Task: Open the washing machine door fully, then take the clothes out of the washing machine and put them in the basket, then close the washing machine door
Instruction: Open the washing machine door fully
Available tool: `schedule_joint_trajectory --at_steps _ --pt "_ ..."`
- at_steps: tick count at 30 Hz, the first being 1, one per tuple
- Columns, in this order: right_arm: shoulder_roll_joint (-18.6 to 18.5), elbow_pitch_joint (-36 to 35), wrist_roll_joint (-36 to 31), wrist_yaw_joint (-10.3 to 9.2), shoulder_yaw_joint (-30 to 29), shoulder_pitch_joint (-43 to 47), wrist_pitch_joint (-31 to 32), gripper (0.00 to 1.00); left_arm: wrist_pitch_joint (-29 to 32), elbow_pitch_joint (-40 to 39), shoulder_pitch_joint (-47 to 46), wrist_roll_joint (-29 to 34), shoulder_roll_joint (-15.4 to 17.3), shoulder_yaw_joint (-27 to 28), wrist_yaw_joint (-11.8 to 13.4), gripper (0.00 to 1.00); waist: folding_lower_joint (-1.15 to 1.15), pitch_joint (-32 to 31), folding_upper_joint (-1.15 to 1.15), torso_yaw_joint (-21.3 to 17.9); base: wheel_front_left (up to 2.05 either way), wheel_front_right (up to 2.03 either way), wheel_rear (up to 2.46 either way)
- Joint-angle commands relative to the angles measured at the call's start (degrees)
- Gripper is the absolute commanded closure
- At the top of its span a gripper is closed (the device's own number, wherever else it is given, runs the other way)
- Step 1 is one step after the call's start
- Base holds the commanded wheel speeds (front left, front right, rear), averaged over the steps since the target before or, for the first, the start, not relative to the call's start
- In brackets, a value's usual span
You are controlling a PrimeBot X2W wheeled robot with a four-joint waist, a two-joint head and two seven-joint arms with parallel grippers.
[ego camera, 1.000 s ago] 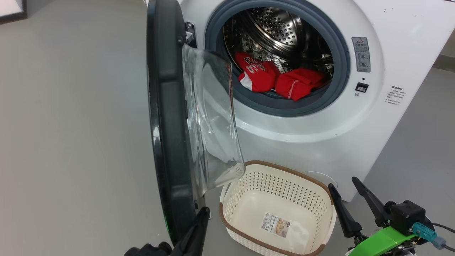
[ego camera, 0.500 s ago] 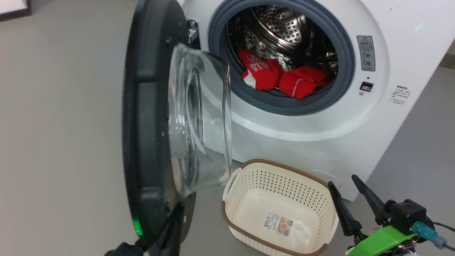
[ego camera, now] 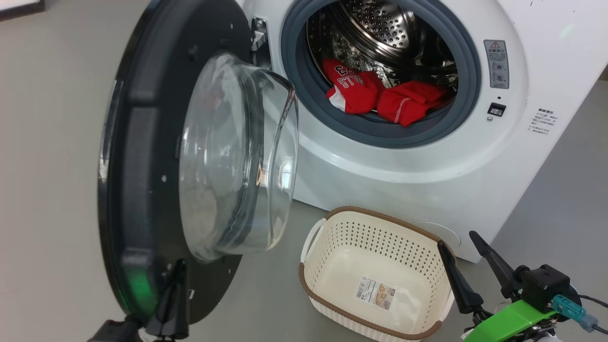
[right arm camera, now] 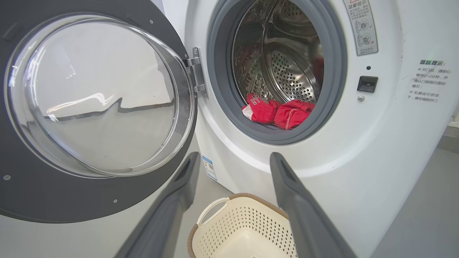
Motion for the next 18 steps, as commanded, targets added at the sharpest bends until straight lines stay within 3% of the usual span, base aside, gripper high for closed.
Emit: schedule_joint_trajectory --at_steps 1,18 --pt "-0.98 -1.6 -1.0 0.36 1.4 -1.71 -0.7 0.0 -0.37 -1.11 -1.88 0.37 1.16 3.65 0.46 1.0 0.0 0.19 0.0 -0.05 0.0 0.0 0.0" --pt "-1.86 -1.79 -1.13 0.36 1.92 -3.2 -0.7 0.0 -0.37 2.99 -7.2 1.52 2.95 15.76 -0.62 1.0 0.0 2.46 0.0 -0.91 0.0 0.0 0.0"
